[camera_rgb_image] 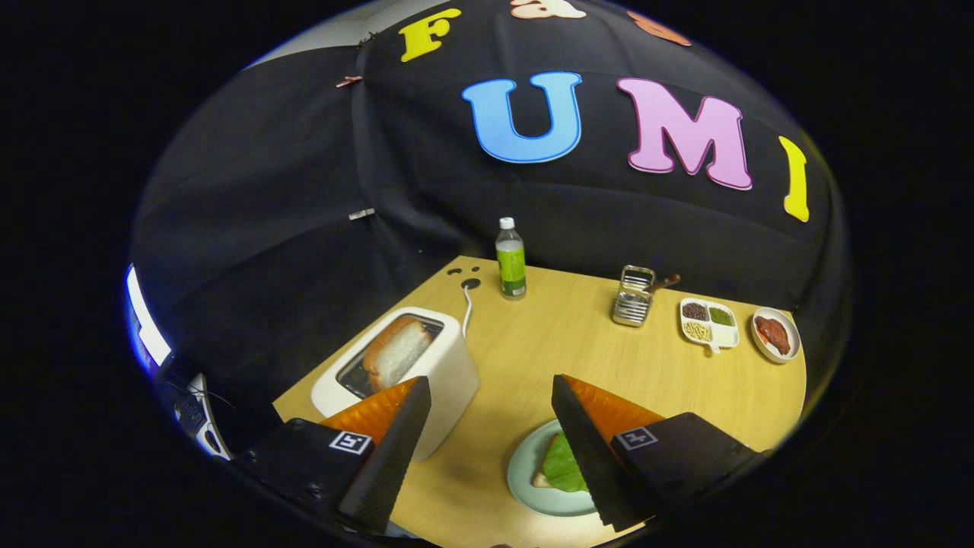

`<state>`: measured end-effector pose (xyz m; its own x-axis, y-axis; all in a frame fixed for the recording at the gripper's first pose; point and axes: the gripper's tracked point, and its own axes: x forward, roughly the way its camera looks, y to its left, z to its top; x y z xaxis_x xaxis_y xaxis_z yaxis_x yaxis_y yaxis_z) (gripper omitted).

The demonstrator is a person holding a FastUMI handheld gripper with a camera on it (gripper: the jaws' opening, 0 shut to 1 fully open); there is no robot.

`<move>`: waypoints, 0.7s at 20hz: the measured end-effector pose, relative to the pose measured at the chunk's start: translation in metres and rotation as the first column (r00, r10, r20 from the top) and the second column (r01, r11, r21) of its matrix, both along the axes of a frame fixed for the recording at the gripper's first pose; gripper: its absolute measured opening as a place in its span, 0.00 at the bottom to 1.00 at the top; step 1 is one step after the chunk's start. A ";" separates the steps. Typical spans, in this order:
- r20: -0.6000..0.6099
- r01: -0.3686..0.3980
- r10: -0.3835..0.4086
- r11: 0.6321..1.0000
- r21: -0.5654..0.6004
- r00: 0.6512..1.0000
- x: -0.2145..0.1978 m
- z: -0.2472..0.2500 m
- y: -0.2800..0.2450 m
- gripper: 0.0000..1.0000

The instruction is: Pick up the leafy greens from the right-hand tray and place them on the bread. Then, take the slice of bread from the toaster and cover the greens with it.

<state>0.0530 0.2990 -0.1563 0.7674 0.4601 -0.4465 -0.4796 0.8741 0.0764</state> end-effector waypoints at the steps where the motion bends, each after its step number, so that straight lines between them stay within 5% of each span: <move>1: 0.009 -0.018 0.018 1.000 0.002 1.000 -0.002 0.005 0.010 1.00; 11: 0.029 -0.159 0.162 0.985 -0.073 0.986 0.003 -0.010 0.107 0.99; 14: 0.024 -0.136 0.140 0.983 -0.124 0.990 0.012 -0.029 0.120 1.00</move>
